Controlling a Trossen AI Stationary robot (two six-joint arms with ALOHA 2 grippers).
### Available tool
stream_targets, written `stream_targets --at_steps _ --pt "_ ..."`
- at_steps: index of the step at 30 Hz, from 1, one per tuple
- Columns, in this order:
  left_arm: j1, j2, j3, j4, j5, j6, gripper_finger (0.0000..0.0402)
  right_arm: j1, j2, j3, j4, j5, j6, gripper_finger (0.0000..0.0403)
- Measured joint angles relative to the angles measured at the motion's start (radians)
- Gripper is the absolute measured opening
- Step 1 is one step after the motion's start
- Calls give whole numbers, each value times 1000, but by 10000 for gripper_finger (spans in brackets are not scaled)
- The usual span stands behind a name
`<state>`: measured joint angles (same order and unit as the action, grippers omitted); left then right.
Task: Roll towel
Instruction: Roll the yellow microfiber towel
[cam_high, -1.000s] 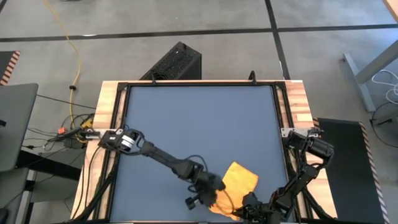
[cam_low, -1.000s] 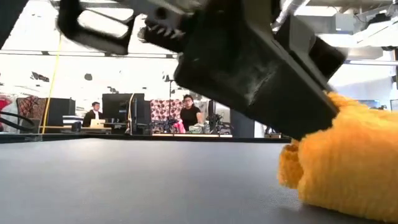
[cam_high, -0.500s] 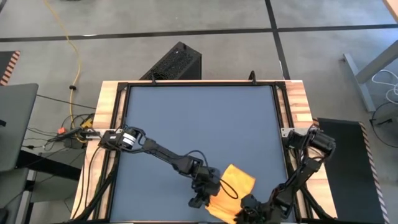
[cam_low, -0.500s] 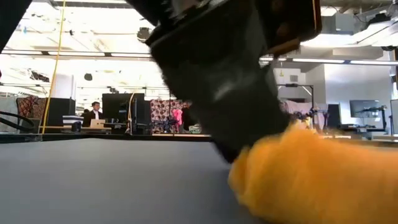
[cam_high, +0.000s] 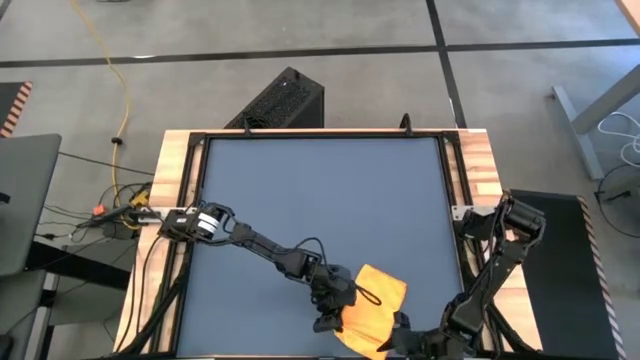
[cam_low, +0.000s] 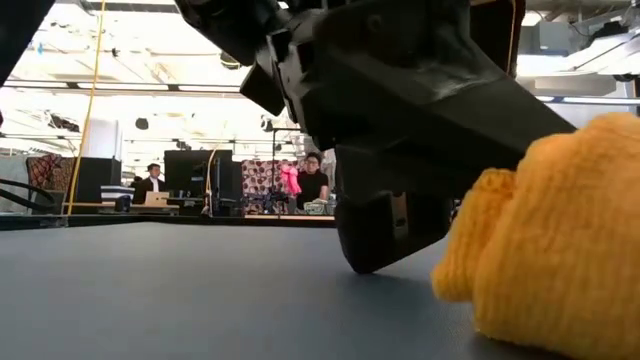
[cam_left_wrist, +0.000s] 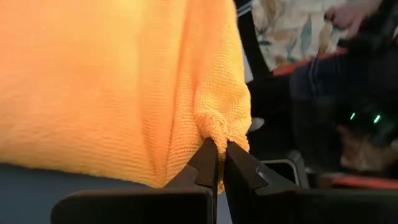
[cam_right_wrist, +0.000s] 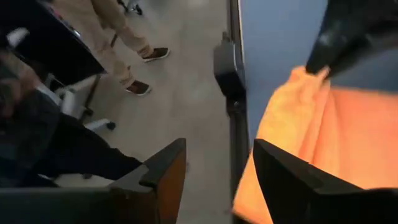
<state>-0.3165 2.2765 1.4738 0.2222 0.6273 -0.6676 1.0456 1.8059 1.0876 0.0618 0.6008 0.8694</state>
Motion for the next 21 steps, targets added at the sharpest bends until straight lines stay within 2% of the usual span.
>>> stream_targets --at_steps 5,11,15,21 --pt "29 -3 -23 -6 -5 -164 0 -13 0 2 -32 1 -68 216" --pt "41 -11 -139 168 -18 -328 0 6 33 2 -57 -24 -93 209" --pt "36 -12 -174 192 -31 -387 0 7 80 2 -38 10 -79 207" --pt "0 -13 -176 175 -140 -450 0 5 110 2 -6 85 -62 203"
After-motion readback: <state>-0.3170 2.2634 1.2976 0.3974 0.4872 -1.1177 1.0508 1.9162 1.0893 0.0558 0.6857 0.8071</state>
